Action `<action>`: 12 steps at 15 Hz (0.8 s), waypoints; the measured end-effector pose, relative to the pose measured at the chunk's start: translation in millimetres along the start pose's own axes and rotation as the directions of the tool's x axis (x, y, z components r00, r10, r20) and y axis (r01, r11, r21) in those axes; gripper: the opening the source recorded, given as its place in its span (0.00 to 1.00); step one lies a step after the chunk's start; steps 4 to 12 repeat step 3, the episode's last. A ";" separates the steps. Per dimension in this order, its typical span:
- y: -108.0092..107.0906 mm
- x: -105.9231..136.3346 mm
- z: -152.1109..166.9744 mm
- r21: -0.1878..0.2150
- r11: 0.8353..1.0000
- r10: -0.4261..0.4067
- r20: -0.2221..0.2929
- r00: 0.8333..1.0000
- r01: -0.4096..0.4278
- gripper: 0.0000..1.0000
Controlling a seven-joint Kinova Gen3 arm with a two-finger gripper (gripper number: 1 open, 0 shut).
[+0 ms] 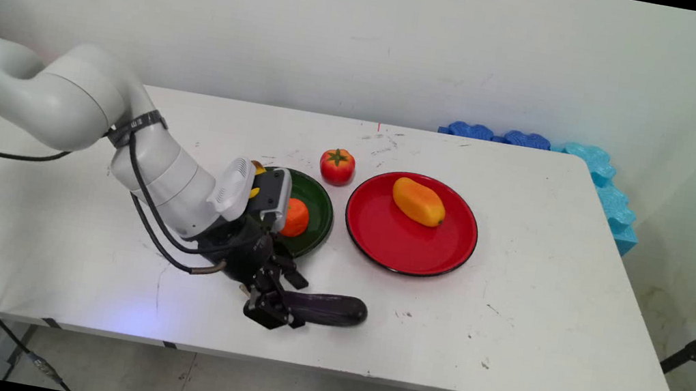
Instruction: Place the picked object on the table
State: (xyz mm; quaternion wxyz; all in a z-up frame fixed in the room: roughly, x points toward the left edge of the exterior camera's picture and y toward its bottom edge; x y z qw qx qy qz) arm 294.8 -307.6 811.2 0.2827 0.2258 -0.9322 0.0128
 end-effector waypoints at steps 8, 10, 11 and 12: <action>1.0 3.8 -1.6 -0.003 1.000 0.001 -0.013 1.000 -0.001 1.00; 1.0 3.8 -1.6 -0.003 1.000 0.001 -0.013 1.000 -0.001 1.00; 1.0 3.8 -1.6 -0.003 1.000 0.001 -0.013 1.000 -0.001 1.00; 1.0 3.8 -1.6 -0.003 1.000 0.001 -0.013 1.000 -0.001 1.00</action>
